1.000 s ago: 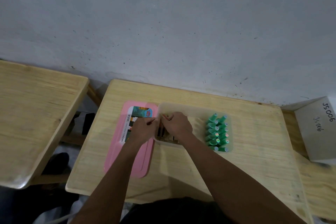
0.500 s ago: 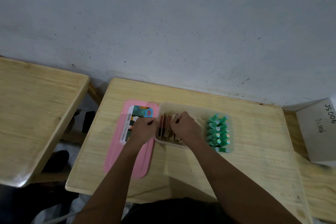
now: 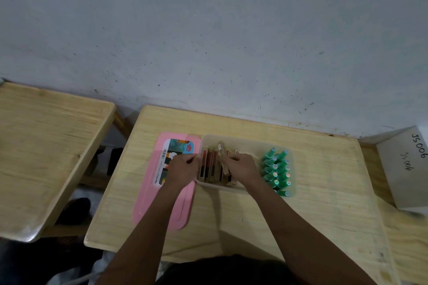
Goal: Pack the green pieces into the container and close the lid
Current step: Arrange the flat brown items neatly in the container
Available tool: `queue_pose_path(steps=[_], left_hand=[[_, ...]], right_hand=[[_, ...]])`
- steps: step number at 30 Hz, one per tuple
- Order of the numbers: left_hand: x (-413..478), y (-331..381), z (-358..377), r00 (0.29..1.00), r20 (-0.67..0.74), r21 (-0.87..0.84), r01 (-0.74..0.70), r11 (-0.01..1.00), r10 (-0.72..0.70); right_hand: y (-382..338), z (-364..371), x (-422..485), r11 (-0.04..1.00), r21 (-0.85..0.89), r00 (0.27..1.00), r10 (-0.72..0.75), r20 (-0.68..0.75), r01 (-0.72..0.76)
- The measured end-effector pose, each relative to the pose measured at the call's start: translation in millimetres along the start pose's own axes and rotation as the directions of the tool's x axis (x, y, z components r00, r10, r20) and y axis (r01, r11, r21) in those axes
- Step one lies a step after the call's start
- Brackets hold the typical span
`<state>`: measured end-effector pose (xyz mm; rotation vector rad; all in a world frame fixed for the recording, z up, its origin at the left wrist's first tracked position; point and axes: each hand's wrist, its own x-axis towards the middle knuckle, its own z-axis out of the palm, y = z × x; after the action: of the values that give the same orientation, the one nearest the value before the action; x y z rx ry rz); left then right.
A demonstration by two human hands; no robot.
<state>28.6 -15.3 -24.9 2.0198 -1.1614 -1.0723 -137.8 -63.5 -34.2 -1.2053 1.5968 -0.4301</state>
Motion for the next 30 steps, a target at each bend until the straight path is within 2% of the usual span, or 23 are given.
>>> queue_pose_path(steps=[2,4,6,8,11,13,15,21,26,28,30], left_hand=[[-0.4,0.2,0.8,1.000,-0.013,0.001,-0.003,1.000,0.003],[-1.1,-0.5,2.3,1.000,-0.028,-0.007,0.003,1.000,-0.003],[-1.6,-0.3,3.3,0.999,-0.040,0.003,0.002,1.000,-0.002],[-2.5,0.7,3.8,0.999,-0.045,0.023,-0.002,1.000,0.003],[-4.3,2.3,5.6,0.998,-0.059,0.013,0.015,1.000,-0.014],[-5.1,2.9,6.2,0.998,-0.066,0.020,0.014,1.000,-0.012],[-5.1,2.4,6.5,0.998,-0.065,0.040,0.000,0.999,0.002],[-5.4,1.0,7.6,0.995,-0.094,0.057,-0.010,0.998,0.015],[-3.4,-2.9,8.4,0.996,-0.084,0.052,-0.015,0.999,0.020],[-2.6,-3.7,8.8,0.996,-0.083,0.055,-0.017,0.998,0.021],[-1.7,-4.9,8.6,0.997,-0.075,0.042,-0.014,0.999,0.017]], right_hand=[[1.8,-10.3,-7.2,0.973,0.218,0.994,0.061,0.089,-0.079],[2.2,-17.2,-13.8,0.882,0.437,0.971,0.086,0.222,-0.178],[-0.3,-21.6,-22.3,0.831,0.521,0.958,0.046,0.284,-0.194],[-2.6,-21.8,-30.6,0.846,0.518,0.967,-0.011,0.256,-0.128],[2.8,-18.9,-31.5,0.929,0.366,0.994,-0.078,0.083,0.042],[7.8,-16.1,-28.8,0.968,0.174,0.983,-0.174,-0.065,0.183],[9.7,-13.0,-27.0,0.969,0.038,0.963,-0.236,-0.131,0.243],[10.7,-9.3,-26.4,0.956,-0.103,0.943,-0.290,-0.161,0.276],[16.6,-5.9,-21.8,0.962,-0.115,0.946,-0.267,-0.183,0.249],[16.7,-4.7,-21.1,0.953,-0.169,0.936,-0.284,-0.205,0.252],[17.4,-4.2,-19.1,0.910,-0.315,0.920,-0.341,-0.192,0.271]])
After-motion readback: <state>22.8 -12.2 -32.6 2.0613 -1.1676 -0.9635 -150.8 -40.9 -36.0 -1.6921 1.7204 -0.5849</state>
